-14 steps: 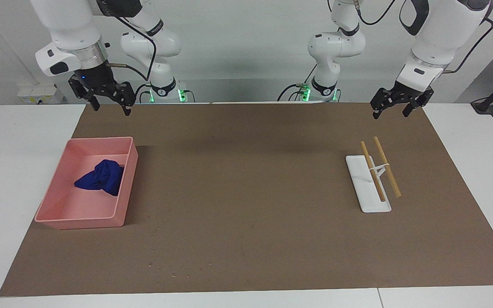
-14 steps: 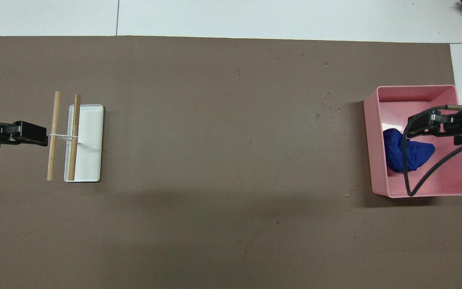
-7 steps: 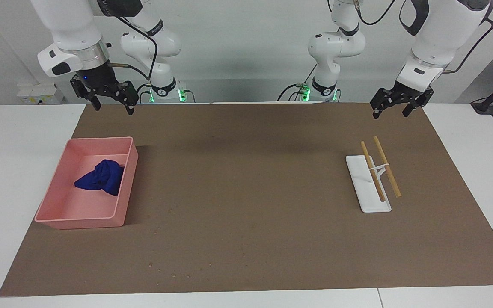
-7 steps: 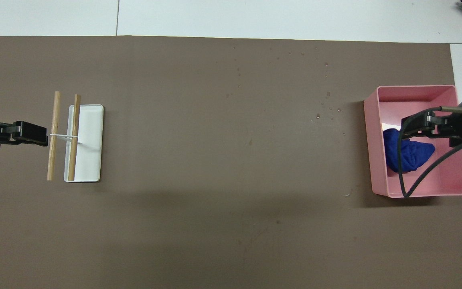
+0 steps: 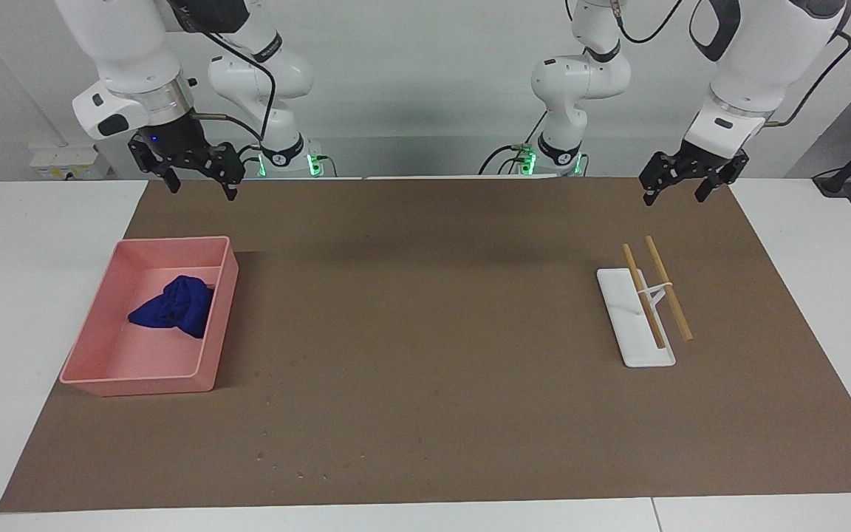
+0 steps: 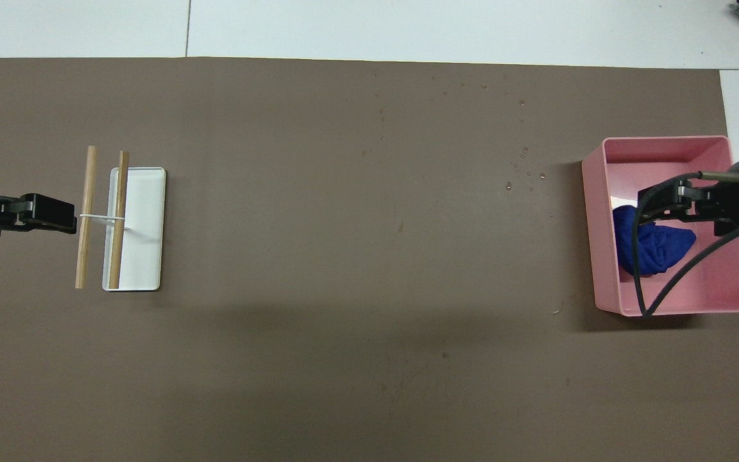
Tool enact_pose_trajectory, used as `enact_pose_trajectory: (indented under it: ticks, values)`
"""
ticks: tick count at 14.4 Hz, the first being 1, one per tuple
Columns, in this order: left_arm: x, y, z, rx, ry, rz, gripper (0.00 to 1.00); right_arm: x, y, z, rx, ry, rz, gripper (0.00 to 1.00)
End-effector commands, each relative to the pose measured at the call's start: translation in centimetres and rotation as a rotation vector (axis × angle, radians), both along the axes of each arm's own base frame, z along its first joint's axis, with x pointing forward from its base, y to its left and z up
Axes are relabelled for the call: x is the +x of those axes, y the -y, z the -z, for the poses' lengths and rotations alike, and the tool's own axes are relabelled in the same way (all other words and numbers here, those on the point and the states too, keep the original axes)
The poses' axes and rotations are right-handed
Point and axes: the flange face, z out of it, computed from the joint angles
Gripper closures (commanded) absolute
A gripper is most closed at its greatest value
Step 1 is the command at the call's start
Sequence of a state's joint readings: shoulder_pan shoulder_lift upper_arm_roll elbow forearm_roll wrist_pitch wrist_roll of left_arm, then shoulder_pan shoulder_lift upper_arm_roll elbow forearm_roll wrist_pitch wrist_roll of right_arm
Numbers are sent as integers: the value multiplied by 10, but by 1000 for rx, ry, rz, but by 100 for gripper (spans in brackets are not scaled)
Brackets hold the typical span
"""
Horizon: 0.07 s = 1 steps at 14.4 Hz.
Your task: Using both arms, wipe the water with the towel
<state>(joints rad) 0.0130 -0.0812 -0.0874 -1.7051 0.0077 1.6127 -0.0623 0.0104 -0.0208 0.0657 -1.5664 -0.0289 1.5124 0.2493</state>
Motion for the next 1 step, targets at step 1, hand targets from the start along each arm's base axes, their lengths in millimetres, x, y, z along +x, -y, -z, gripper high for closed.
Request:
enact_pose_trajectory:
  ticks: [1]
  values:
    - [-4, -2, -5, 13, 6, 11, 0, -5, -2, 1, 18, 16, -16, 0]
